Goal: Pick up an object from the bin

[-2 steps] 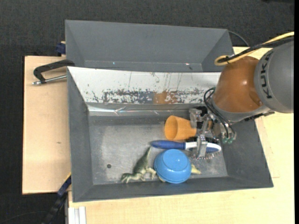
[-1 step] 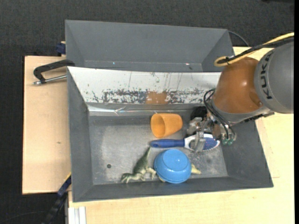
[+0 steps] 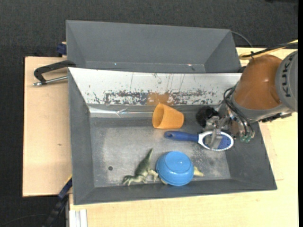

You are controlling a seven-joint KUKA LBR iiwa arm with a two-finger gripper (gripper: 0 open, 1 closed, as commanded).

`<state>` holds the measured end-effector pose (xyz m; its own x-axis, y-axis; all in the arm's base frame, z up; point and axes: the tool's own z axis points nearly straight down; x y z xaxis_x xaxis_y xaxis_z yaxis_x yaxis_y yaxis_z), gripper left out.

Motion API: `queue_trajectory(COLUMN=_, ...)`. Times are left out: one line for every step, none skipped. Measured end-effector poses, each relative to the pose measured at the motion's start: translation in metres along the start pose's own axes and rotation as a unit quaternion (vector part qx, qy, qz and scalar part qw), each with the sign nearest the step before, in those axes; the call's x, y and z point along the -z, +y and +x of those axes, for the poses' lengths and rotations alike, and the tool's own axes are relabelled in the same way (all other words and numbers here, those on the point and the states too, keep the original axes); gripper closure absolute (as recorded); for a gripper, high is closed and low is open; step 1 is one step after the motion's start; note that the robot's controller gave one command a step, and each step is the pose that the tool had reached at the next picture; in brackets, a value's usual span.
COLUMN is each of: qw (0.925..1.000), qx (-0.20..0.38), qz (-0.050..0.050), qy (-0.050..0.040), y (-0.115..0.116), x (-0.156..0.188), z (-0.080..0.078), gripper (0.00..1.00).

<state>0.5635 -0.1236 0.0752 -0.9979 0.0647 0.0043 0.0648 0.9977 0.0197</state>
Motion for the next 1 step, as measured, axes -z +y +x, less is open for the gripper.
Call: queue_trajectory(qw=0.9993, qx=0.035, qz=0.011, qy=-0.0093, y=-0.0018, x=0.1678, z=-0.0049, gripper=1.0)
